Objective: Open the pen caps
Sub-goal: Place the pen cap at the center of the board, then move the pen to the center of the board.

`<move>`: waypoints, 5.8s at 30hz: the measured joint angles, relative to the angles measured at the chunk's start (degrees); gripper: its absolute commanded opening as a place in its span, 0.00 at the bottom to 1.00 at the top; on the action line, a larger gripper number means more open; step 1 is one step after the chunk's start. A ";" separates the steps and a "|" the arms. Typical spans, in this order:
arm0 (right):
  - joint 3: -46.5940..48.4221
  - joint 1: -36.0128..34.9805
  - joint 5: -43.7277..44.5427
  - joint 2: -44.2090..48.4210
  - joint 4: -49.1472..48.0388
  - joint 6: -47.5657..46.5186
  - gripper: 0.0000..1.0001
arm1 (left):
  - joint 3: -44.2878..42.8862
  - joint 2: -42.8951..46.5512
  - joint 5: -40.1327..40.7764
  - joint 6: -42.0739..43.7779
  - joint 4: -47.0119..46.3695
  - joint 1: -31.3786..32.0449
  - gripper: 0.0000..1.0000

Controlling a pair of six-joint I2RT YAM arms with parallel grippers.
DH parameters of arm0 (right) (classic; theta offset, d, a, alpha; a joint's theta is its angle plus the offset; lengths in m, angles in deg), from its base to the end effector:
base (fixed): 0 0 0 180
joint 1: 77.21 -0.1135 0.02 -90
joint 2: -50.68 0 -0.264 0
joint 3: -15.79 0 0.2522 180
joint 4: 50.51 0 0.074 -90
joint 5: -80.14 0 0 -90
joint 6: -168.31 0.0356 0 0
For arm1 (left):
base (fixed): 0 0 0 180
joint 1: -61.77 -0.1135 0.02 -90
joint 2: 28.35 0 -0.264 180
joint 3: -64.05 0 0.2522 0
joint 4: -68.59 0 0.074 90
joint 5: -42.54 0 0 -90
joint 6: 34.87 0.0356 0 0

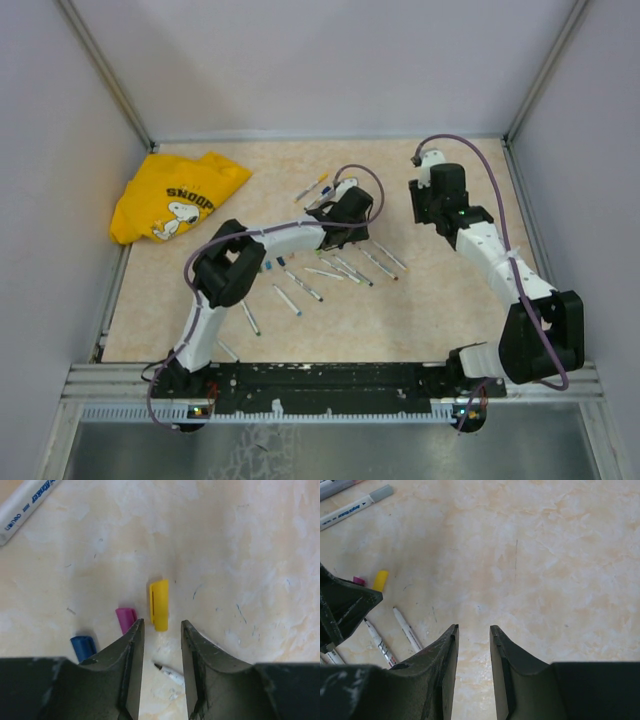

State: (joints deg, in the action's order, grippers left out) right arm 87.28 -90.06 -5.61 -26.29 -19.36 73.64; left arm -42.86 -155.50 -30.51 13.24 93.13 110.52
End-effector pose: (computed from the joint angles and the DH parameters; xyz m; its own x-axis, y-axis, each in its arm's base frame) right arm 0.2925 0.0640 0.2813 -0.5664 -0.2125 -0.7962 -0.2106 0.9714 -0.1094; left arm 0.3327 -0.3636 0.1606 -0.7348 -0.1308 -0.6655 0.1237 0.9389 -0.3211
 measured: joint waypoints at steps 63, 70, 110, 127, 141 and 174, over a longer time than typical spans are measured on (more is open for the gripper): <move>-2.19 -0.55 -41.46 3.30 10.58 -21.31 0.62 | 0.11 10.73 -29.07 49.46 -4.24 -29.11 0.98; -2.19 -0.55 -41.11 3.30 10.84 -21.29 0.62 | -2.69 6.45 -29.22 51.47 -0.33 -29.94 0.97; -2.14 -0.55 -40.24 2.27 11.43 -21.29 0.62 | -18.38 -5.81 -29.68 56.11 9.18 -30.27 0.72; -2.14 -0.55 -40.00 2.23 11.43 -21.27 0.62 | -21.81 -10.86 -34.56 56.06 12.39 -29.81 0.51; -2.12 -0.55 -39.89 2.01 11.43 -21.27 0.62 | -22.45 -11.63 -33.92 56.54 14.75 -28.85 0.33; -2.12 -0.55 -39.91 1.86 11.50 -21.27 0.62 | 19.91 15.96 -20.41 41.79 7.17 -28.85 0.10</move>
State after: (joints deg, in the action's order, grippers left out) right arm 85.16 -90.60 -45.52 -24.43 -7.87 52.38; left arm -22.95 -139.55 -50.92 55.03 100.30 81.67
